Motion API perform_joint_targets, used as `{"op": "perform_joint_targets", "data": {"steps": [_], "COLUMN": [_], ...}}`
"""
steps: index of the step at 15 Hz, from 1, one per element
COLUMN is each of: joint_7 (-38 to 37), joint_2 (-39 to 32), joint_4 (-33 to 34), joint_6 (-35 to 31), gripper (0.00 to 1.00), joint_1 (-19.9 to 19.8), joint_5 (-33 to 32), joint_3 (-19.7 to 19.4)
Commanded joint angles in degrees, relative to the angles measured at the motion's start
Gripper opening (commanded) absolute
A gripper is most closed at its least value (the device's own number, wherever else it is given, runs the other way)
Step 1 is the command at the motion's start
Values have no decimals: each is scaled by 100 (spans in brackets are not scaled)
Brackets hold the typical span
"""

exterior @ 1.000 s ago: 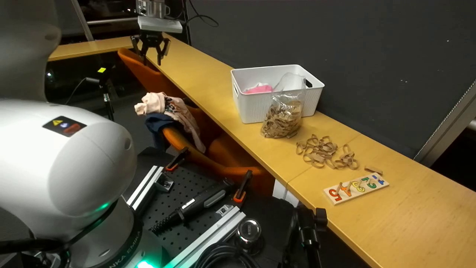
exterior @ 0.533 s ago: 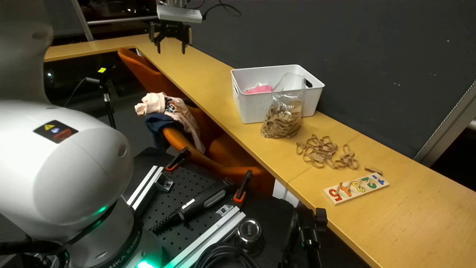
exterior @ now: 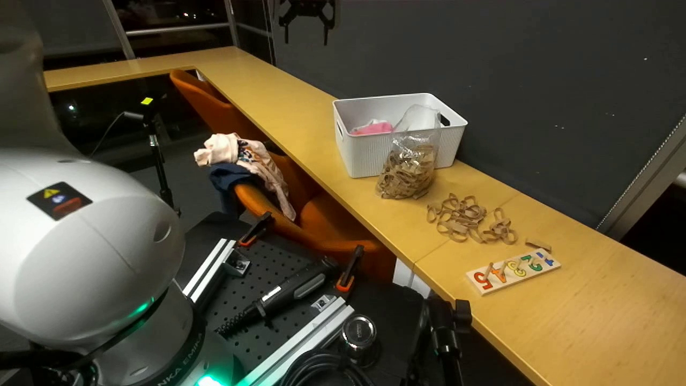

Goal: Remove the t-shirts from the white storage container and put them on the backrest of the chair on the right.

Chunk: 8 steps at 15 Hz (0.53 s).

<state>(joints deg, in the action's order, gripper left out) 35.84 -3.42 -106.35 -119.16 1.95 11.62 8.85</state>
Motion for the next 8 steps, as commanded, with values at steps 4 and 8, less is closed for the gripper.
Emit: {"op": "perform_joint_targets", "data": {"steps": [4, 8], "joint_7": [121, 471], "joint_2": [-49, -402], "joint_4": [411, 757], "joint_6": [558, 726], "gripper": [100, 100], "joint_1": [-326, -539], "joint_5": [257, 425], "joint_3": [-640, -864]}}
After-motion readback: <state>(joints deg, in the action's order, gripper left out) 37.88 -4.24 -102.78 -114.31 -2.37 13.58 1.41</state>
